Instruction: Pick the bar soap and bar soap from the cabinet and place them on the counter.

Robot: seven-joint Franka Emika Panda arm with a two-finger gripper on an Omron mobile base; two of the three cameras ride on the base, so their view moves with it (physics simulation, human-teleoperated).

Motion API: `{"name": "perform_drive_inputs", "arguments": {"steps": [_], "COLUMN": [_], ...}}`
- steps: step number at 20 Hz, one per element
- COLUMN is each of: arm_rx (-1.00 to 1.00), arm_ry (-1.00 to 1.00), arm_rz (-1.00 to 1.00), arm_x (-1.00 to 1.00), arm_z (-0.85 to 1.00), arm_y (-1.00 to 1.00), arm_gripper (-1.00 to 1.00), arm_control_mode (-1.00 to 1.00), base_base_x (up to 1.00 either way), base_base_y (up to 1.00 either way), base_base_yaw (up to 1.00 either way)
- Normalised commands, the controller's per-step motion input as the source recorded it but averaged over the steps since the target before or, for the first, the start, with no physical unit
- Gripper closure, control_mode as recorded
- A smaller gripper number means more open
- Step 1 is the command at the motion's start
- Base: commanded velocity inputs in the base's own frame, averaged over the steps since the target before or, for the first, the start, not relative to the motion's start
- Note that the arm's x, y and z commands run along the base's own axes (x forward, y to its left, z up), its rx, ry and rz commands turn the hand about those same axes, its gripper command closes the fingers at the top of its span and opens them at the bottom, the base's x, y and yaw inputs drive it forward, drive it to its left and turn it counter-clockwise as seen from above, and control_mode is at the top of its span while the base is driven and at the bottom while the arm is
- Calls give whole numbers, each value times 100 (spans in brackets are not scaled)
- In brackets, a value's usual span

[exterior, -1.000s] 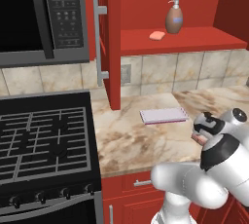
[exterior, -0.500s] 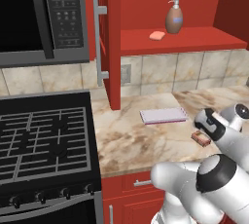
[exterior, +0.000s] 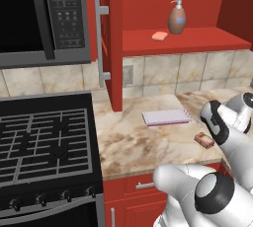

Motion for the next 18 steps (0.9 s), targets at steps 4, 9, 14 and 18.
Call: {"name": "perform_drive_inputs", "arguments": {"steps": [4, 9, 14, 18], "arm_rx": [0, -1, -3, -5], "arm_ry": [-8, -9, -5, -5], "arm_rz": [0, 0, 0, 0], "arm_x": [-10, -11, -4, -5], "arm_z": [40, 46, 54, 62], "arm_y": [0, 0, 9, 10], "arm_gripper": [-100, -100, -100, -100], "arm_control_mode": [-100, -100, -100, -100], "base_base_x": [0, 0, 0, 0], "base_base_y": [0, 0, 0, 0], "base_base_yaw": [0, 0, 0, 0]}}
